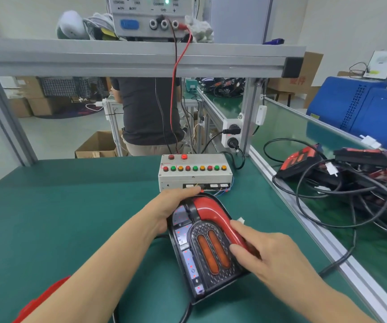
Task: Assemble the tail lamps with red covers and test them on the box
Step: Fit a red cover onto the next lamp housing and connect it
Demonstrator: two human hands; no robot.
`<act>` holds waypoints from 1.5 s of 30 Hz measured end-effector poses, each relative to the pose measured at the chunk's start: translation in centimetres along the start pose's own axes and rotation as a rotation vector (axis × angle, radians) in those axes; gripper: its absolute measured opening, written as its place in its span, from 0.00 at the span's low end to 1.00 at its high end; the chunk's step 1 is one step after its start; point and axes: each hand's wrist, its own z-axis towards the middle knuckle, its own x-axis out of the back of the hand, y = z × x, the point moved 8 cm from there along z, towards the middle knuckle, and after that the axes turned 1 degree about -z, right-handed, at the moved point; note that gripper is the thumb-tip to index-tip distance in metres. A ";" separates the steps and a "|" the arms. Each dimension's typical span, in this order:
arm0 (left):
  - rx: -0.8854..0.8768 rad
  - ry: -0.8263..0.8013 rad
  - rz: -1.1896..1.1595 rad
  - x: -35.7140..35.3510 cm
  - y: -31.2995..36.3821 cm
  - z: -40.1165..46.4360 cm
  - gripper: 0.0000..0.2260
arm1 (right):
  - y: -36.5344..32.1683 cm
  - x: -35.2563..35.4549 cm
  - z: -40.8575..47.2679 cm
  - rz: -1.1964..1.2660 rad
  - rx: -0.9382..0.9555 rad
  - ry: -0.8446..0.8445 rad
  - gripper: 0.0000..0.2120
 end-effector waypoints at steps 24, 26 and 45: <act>-0.146 -0.111 0.075 -1.1 1.4 -0.6 0.17 | 4.3 -3.4 -1.1 0.831 -0.430 -0.191 0.07; -0.158 -0.104 0.062 -1.2 1.6 -0.4 0.14 | 4.5 -3.5 -1.2 0.852 -0.458 -0.157 0.08; -0.344 0.376 0.747 5.1 2.6 -3.1 0.11 | 6.2 -5.0 0.5 0.872 -0.591 -0.082 0.16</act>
